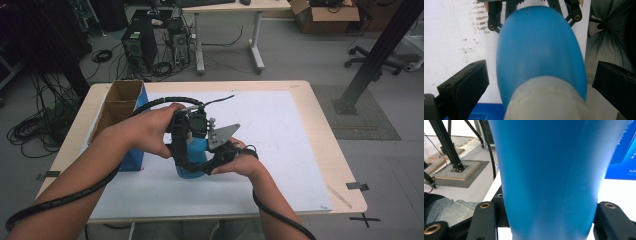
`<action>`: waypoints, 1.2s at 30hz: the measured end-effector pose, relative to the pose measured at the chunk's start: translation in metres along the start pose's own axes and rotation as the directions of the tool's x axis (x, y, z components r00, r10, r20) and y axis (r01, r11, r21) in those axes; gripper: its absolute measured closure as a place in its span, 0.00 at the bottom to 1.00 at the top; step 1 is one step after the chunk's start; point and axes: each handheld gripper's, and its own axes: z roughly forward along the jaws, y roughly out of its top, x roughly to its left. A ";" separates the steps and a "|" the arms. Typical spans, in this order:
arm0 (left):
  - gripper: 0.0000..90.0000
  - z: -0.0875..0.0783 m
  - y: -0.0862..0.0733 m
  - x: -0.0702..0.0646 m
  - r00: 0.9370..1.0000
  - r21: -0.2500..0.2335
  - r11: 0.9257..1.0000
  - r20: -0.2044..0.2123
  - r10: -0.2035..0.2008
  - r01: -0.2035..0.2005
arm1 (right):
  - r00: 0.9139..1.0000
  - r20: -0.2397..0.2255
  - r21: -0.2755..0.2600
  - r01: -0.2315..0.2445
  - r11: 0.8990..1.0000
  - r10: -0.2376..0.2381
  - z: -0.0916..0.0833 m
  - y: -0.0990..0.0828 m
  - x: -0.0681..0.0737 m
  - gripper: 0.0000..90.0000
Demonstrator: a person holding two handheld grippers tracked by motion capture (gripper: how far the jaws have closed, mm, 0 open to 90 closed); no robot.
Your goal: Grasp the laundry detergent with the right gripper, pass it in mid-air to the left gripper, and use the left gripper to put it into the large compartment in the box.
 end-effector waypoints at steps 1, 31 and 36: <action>0.01 0.001 0.000 0.000 1.000 0.003 1.000 -0.003 -0.001 0.001 | 1.000 0.000 0.000 0.000 1.000 0.000 0.000 0.000 0.000 0.49; 0.20 -0.002 0.002 -0.003 0.999 0.008 1.000 -0.044 0.006 -0.005 | 1.000 0.003 -0.002 0.002 1.000 -0.002 0.001 0.002 0.001 0.49; 0.24 0.000 0.002 -0.003 0.999 0.013 1.000 -0.042 0.006 -0.005 | 1.000 0.000 -0.002 0.000 1.000 0.000 0.001 0.003 0.002 0.49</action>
